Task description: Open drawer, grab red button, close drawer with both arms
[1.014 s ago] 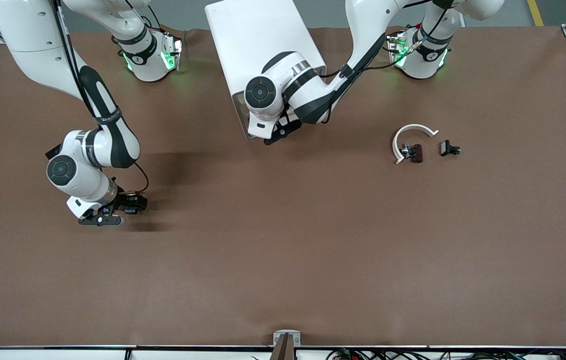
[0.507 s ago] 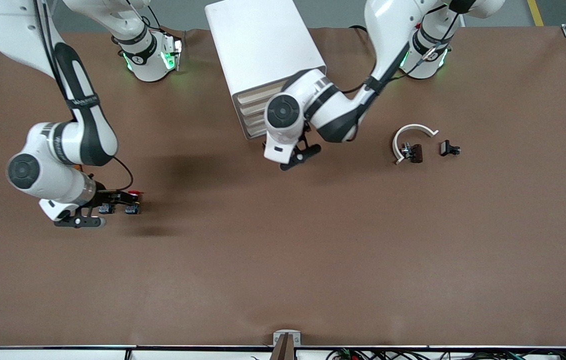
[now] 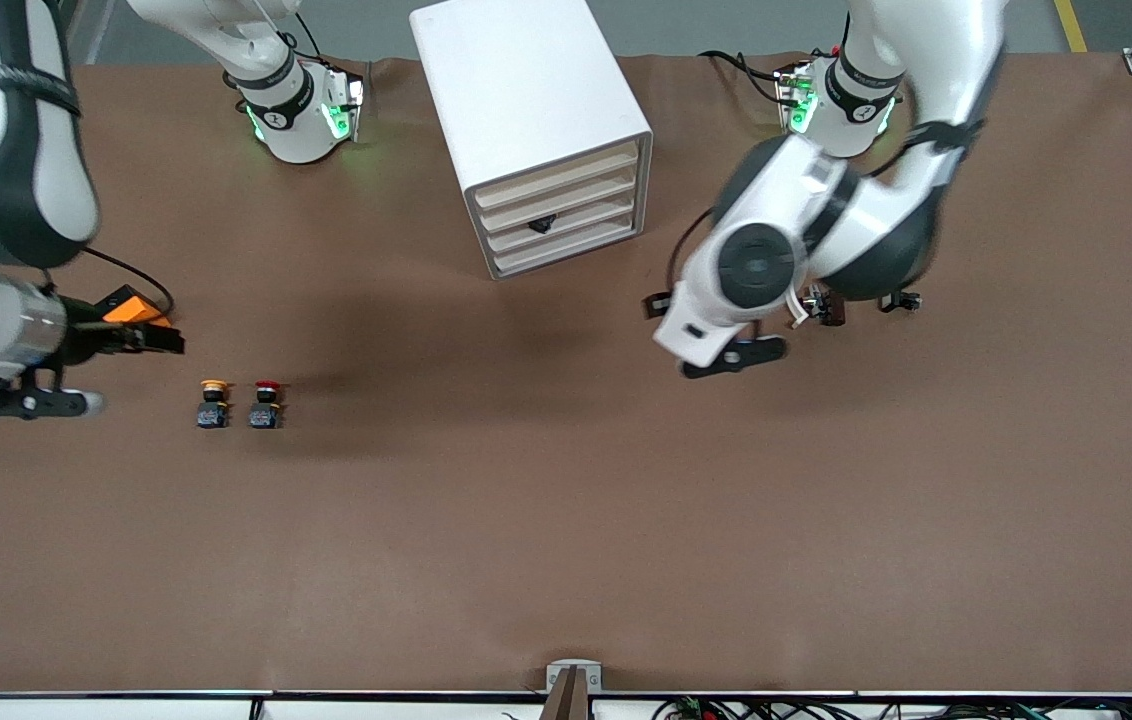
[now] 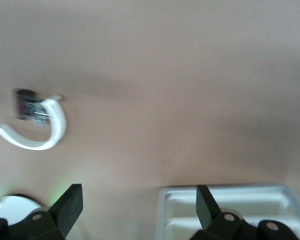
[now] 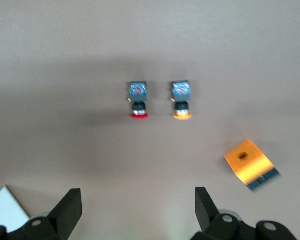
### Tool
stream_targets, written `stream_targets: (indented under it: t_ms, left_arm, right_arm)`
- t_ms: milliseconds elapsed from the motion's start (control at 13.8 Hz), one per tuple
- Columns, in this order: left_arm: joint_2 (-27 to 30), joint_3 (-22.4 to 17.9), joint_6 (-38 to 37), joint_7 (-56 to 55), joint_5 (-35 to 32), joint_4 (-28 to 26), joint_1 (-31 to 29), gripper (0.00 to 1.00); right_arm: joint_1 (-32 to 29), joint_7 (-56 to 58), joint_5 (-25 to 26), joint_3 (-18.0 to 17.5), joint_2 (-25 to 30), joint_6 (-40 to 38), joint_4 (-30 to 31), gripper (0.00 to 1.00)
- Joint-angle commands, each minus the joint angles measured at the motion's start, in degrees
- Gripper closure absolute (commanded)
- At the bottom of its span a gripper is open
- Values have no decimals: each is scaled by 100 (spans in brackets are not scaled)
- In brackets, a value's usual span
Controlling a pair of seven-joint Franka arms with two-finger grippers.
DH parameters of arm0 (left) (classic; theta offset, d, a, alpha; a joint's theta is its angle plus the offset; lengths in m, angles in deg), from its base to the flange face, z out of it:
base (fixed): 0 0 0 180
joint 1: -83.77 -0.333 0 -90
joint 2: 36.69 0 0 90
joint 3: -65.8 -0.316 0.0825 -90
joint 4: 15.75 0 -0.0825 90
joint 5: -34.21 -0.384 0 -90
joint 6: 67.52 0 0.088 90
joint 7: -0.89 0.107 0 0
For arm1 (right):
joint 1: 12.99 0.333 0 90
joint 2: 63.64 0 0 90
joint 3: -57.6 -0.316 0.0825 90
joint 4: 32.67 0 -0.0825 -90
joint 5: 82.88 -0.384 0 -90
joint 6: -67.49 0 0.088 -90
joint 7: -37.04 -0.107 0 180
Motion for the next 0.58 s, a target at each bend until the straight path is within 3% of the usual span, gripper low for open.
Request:
stream_targets:
  t_ms: [0, 217, 507]
  left_arm:
    - [631, 74, -357, 934, -65, -249, -664, 0]
    - [1202, 65, -358, 1927, -83, -644, -1350, 0]
    - [1441, 74, -157, 2597, -373, -715, -1800, 0]
  right_arm:
    - [-88, 57, 281, -59, -116, -929, -888, 0]
    - [-202, 40, 255, -59, -116, -1476, -1355, 0]
    - [-220, -22, 299, -59, -134, -1591, -1953, 0]
